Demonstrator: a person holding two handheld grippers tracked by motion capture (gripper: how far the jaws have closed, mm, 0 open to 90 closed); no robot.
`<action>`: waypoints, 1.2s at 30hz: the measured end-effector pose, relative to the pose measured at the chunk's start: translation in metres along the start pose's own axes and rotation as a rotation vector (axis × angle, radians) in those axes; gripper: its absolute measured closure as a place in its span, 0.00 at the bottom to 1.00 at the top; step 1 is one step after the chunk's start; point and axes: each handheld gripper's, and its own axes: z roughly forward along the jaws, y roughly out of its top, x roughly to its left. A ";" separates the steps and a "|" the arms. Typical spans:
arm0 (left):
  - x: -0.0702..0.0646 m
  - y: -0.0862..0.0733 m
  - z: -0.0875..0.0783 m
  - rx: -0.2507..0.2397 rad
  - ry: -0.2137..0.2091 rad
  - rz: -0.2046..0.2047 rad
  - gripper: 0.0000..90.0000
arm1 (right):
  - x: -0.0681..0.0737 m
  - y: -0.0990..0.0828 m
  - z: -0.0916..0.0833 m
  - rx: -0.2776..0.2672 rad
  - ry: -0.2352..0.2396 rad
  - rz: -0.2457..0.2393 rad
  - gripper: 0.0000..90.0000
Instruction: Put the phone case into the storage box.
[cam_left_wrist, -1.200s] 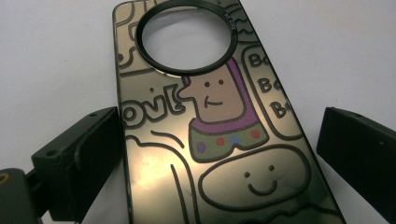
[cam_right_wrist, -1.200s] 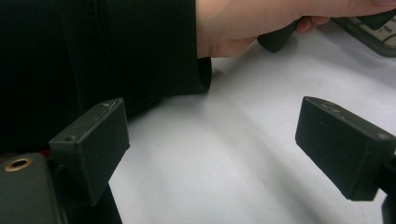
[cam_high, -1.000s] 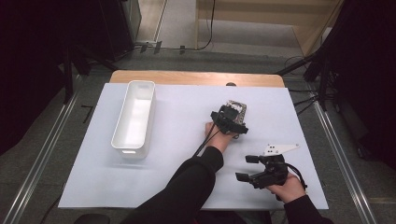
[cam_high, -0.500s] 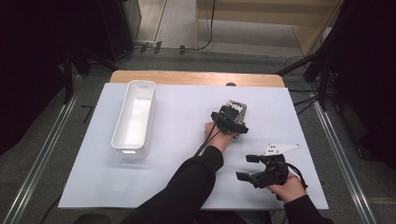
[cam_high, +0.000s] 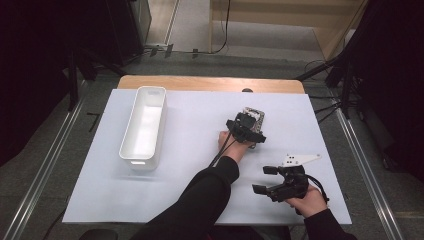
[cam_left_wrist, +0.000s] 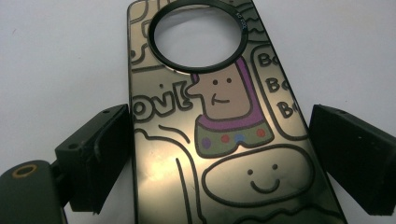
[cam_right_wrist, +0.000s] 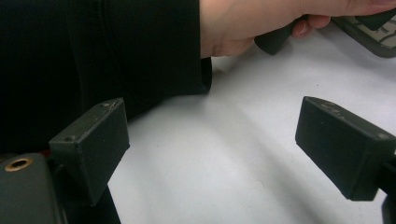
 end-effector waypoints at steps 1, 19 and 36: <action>0.000 0.000 0.000 0.001 0.000 0.000 0.09 | 0.000 0.000 0.000 0.000 0.000 0.000 0.10; 0.003 0.003 -0.003 0.009 -0.013 -0.041 0.12 | 0.000 0.000 0.000 0.000 0.001 0.000 0.10; 0.015 0.010 -0.015 0.002 -0.074 -0.076 0.13 | -0.001 -0.001 0.000 0.000 -0.002 -0.001 0.10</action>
